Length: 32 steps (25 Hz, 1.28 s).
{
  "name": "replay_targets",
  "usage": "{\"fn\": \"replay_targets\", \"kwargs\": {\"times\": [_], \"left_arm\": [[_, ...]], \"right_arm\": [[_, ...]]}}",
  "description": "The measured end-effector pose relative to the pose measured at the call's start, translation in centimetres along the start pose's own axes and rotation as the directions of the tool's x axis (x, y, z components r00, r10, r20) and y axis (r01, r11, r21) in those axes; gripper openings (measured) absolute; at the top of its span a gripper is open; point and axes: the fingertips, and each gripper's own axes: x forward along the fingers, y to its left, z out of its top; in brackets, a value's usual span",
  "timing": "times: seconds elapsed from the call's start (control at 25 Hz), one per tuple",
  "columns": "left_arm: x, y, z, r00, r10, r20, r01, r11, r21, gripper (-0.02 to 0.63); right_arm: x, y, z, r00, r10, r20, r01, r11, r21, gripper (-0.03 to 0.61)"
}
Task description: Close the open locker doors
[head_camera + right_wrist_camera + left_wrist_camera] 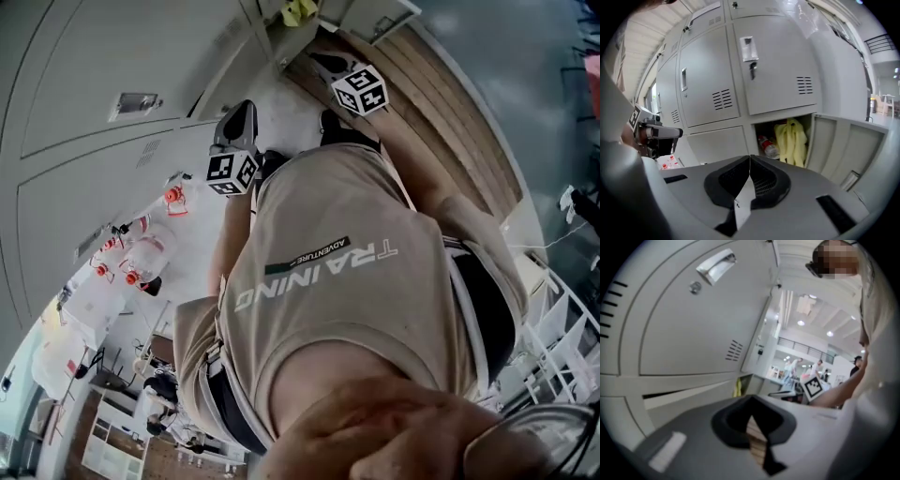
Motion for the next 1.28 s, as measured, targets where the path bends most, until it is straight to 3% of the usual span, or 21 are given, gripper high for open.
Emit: {"fn": "replay_targets", "kwargs": {"times": [0.32,0.72,1.0,1.28], "left_arm": [[9.4,-7.0,0.6,0.998,-0.059,-0.003,0.059,0.998,0.032,0.005],[20.4,-15.4,-0.1,0.976,-0.202,-0.076,0.205,0.978,0.042,0.005],[25.2,-20.5,-1.1,0.941,-0.302,-0.154,0.315,0.947,0.07,0.005],[27.6,-22.5,-2.2,0.908,-0.348,-0.234,0.374,0.924,0.079,0.005]], "right_arm": [[-8.7,-14.2,-2.8,0.986,-0.167,0.024,0.165,0.984,0.075,0.014],[-14.5,-26.2,-2.9,0.956,-0.288,0.049,0.282,0.954,0.102,0.014],[-15.1,-31.7,-1.4,0.952,-0.3,0.059,0.296,0.953,0.062,0.013],[-12.5,-32.8,-0.7,0.968,-0.243,0.058,0.239,0.969,0.06,0.012]]}}
